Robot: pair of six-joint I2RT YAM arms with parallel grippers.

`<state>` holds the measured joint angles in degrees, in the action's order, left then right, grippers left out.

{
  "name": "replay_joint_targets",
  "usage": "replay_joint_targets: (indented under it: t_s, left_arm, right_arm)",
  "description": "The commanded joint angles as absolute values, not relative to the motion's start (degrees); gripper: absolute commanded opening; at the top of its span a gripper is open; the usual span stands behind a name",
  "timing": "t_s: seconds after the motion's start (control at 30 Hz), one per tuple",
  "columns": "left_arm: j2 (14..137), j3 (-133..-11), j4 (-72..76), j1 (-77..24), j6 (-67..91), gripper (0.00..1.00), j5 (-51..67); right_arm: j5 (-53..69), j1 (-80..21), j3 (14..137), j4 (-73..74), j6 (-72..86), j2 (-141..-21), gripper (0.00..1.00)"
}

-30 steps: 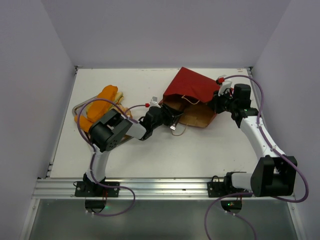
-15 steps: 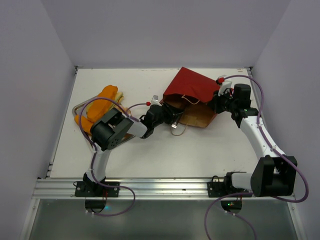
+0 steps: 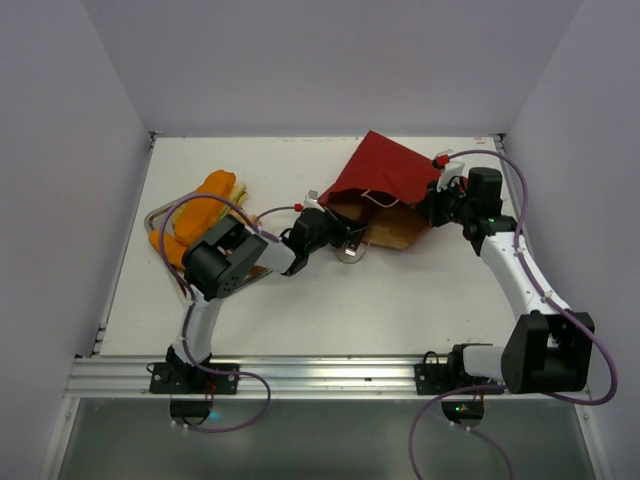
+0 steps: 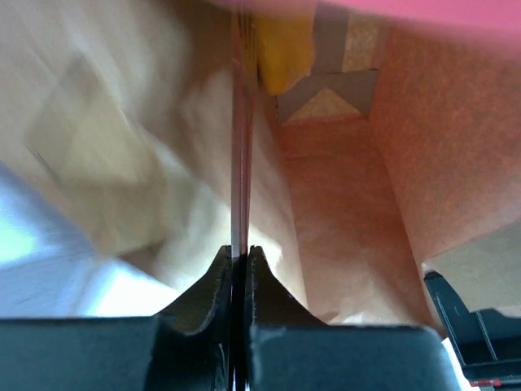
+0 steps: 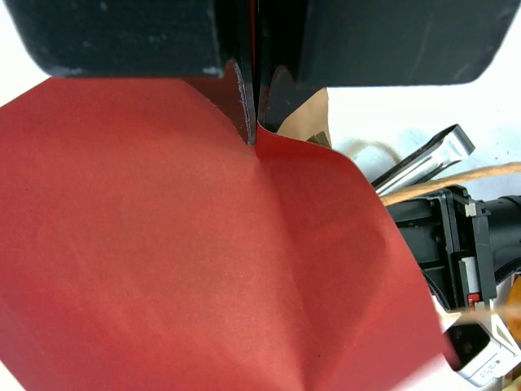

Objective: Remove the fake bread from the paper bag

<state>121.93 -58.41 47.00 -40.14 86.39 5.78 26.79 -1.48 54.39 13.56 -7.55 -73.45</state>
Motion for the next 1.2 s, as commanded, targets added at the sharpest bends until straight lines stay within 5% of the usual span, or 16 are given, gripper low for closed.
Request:
replay_joint_targets:
  t_s: [0.0, 0.33, 0.5, 0.6, 1.17]
  left_arm:
    - [121.82, -58.98, 46.85, -39.37, 86.31, 0.00, 5.54]
    - [114.96, -53.53, 48.77, -39.37, 80.51, 0.00, 6.15]
    - [114.43, -52.03, 50.45, -39.37, 81.03, 0.25, 6.33]
    - [115.05, -52.21, 50.54, -39.20, 81.65, 0.31, 6.41]
    - [118.48, -54.75, 52.38, -38.32, 81.56, 0.41, 6.50]
  right_arm:
    - [29.18, -1.41, 55.28, 11.60, -7.12, -71.89, 0.00]
    - [29.18, -1.32, 55.28, 11.60, -7.03, -71.46, 0.00]
    - [29.09, -1.41, 55.28, 11.60, -7.03, -71.37, 0.00]
    - [29.00, -1.41, 55.20, 11.69, -7.12, -71.28, 0.00]
    - [29.09, -1.32, 55.20, 11.60, -7.38, -71.54, 0.00]
